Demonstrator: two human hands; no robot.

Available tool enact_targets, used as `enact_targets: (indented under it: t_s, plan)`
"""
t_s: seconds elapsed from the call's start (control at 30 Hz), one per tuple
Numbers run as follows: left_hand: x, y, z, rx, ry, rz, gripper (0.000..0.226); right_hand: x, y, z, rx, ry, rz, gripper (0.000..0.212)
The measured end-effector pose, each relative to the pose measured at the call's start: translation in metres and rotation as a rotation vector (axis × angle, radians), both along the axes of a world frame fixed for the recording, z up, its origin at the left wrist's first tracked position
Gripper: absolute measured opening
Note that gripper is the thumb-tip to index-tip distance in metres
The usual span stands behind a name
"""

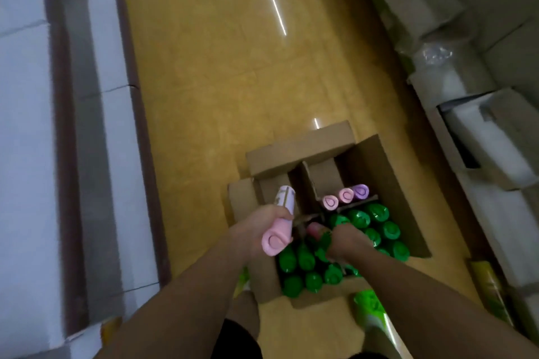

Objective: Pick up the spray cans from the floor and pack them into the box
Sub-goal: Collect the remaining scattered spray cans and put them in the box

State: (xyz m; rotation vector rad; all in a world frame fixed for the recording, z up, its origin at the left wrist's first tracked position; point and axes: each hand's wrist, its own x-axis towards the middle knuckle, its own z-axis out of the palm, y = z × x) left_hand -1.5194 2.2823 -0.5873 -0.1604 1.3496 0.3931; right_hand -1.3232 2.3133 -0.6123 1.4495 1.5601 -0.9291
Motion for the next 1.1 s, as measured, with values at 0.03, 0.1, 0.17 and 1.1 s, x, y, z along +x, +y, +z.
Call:
enact_targets:
  t_s: [0.03, 0.1, 0.17, 1.1]
  plan:
    - [0.0, 0.011, -0.007, -0.004, -0.004, -0.06, 0.019, -0.001, 0.004, -0.012, 0.015, 0.01, 0.009, 0.046]
    - [0.003, 0.033, -0.024, 0.019, 0.057, -0.188, 0.04, -0.004, 0.011, -0.039, 0.047, 0.042, 0.031, 0.042]
    - [0.01, 0.054, -0.055, 0.094, 0.187, -0.308, 0.07, -0.008, 0.014, -0.069, 0.089, 0.076, 0.023, 0.04]
    - [0.149, 0.189, -0.279, 0.602, 0.618, -1.708, 0.028, 0.006, -0.013, -0.253, 0.223, 0.29, 0.195, 0.055]
